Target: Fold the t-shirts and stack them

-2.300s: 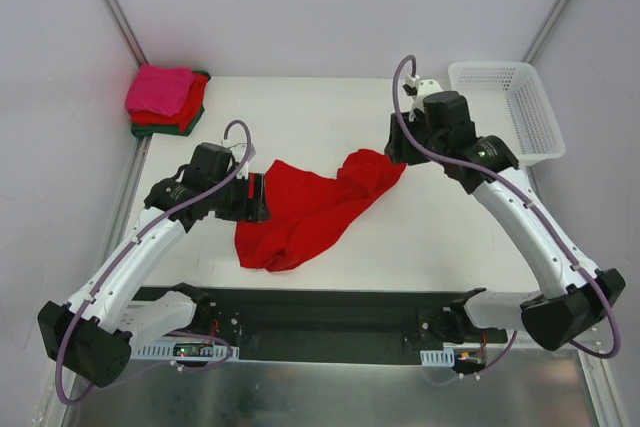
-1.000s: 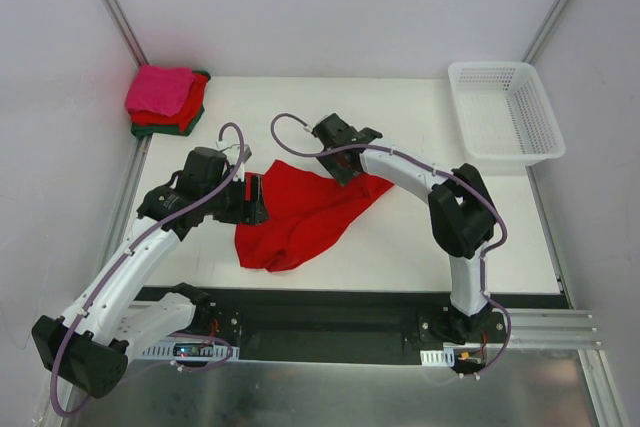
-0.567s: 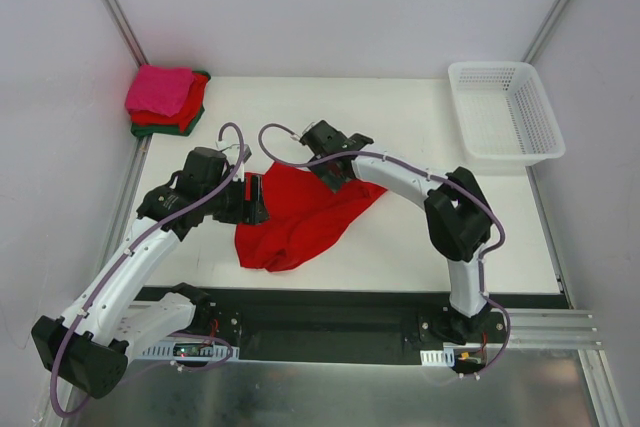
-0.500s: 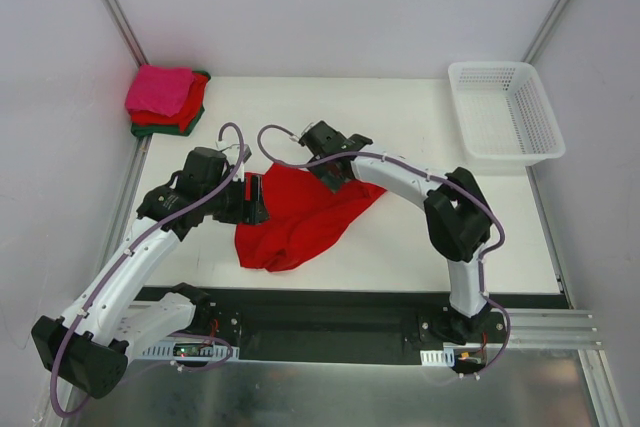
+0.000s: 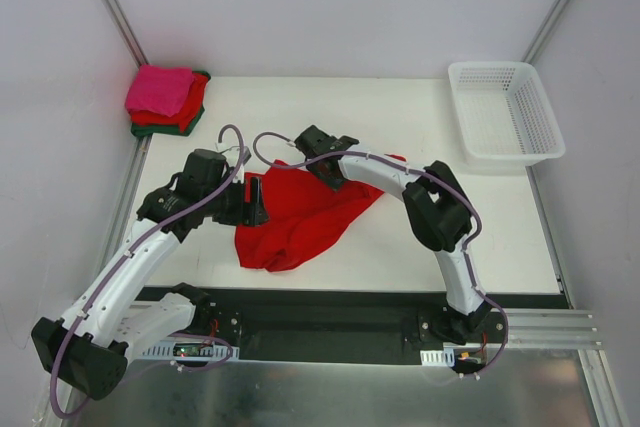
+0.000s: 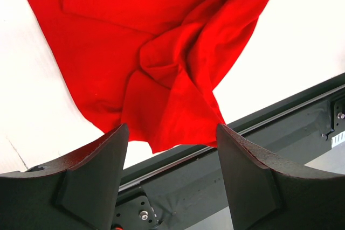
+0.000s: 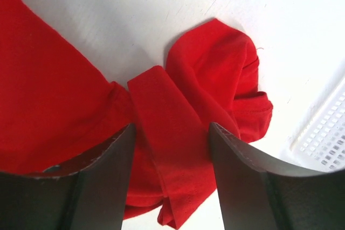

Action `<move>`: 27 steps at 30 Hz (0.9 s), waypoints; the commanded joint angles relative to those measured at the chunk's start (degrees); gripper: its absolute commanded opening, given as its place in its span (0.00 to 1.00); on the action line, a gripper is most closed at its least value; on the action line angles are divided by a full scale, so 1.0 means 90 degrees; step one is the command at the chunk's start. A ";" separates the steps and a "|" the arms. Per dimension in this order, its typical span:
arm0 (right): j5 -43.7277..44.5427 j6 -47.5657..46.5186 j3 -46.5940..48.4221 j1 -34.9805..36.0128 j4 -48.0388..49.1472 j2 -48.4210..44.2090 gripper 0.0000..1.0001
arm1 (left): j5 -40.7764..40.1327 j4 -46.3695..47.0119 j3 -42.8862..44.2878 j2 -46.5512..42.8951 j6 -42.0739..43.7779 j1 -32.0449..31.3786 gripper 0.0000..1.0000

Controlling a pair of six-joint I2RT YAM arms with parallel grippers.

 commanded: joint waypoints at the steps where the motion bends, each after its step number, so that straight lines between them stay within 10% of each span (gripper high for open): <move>1: 0.0292 -0.0061 0.0324 -0.0069 -0.0087 0.0000 0.53 | 0.0029 0.0026 -0.0039 -0.0121 -0.0060 0.0026 0.66; 10: 0.0263 -0.0002 0.0275 -0.0118 -0.0058 -0.0117 0.10 | 0.0038 0.0026 -0.0019 -0.0063 -0.0051 0.0026 0.66; 27: 0.0107 0.0544 0.0089 -0.0196 -0.0117 -0.1698 0.01 | 0.0077 0.0075 0.0030 0.0162 -0.0050 0.0026 0.66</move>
